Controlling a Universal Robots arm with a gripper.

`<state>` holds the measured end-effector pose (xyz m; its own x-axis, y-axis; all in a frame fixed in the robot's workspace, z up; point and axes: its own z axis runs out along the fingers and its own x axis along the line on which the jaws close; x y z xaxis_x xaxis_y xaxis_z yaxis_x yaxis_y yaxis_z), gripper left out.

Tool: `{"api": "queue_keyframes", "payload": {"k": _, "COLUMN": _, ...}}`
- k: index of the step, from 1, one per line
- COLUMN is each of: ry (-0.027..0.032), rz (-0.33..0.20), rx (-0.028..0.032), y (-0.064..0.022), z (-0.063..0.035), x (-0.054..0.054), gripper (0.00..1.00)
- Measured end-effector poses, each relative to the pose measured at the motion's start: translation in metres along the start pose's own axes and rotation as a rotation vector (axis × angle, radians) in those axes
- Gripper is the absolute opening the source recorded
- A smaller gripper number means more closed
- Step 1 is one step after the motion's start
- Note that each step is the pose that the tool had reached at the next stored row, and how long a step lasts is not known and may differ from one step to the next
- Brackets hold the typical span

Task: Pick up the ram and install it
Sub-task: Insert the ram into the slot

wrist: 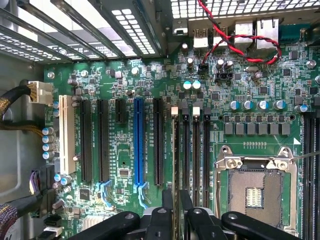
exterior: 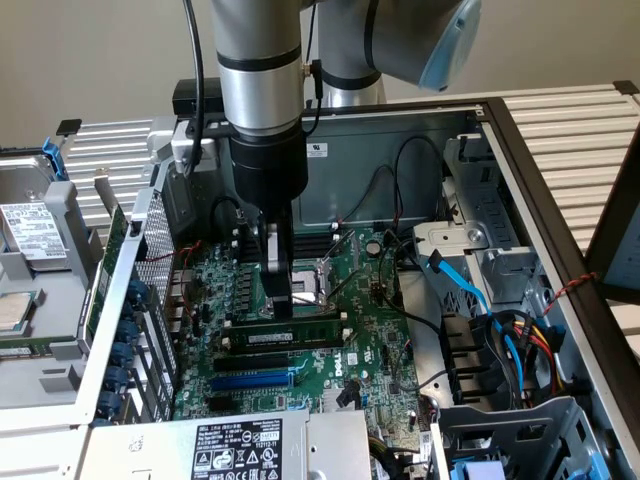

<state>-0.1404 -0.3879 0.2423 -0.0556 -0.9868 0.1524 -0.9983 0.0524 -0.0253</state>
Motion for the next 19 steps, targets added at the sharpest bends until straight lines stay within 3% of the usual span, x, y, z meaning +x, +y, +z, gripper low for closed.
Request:
{"api": "queue_keyframes", "payload": {"k": 5, "ry": 0.0000, "rz": 0.000, "rx": 0.0000, "y": 0.0000, "z": 0.0000, "x": 0.0000, "gripper": 0.18}}
{"api": "queue_keyframes", "payload": {"k": 7, "ry": 0.0000, "rz": 0.000, "rx": 0.0000, "y": 0.0000, "z": 0.0000, "x": 0.0000, "gripper": 0.10}}
{"api": "queue_keyframes", "payload": {"k": 19, "ry": 0.0006, "rz": 0.022, "rx": -0.0034, "y": 0.0000, "z": 0.0000, "x": 0.0000, "gripper": 0.10}}
